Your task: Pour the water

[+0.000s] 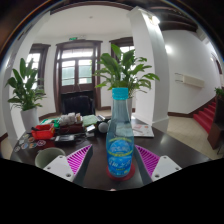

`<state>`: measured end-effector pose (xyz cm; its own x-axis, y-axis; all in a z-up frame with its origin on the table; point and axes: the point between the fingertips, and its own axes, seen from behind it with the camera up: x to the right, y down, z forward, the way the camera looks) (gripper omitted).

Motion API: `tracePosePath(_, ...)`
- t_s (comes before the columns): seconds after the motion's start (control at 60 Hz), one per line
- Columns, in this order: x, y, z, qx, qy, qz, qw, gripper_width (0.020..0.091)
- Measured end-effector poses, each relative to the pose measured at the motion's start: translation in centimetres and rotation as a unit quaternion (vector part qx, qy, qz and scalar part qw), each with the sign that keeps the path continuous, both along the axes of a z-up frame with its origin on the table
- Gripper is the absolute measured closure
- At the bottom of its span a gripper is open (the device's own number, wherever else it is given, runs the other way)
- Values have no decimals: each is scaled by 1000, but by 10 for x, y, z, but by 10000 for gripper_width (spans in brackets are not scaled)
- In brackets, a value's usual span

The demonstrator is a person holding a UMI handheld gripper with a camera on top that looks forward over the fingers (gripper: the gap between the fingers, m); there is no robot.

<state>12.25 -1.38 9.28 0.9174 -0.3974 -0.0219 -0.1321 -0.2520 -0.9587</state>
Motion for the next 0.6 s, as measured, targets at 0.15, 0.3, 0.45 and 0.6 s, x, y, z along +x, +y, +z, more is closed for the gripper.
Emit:
tracePosePath(0.15,-33,-45,15,-7,8,25,1000,267)
tracePosePath(0.3,-64,-97,38,-18,11,46,999,266)
tracePosePath(0.45,-82,-131,63,-16,3,47,999,272)
tracePosePath(0.6,-100,-147,81,-11,-10,62,998,270)
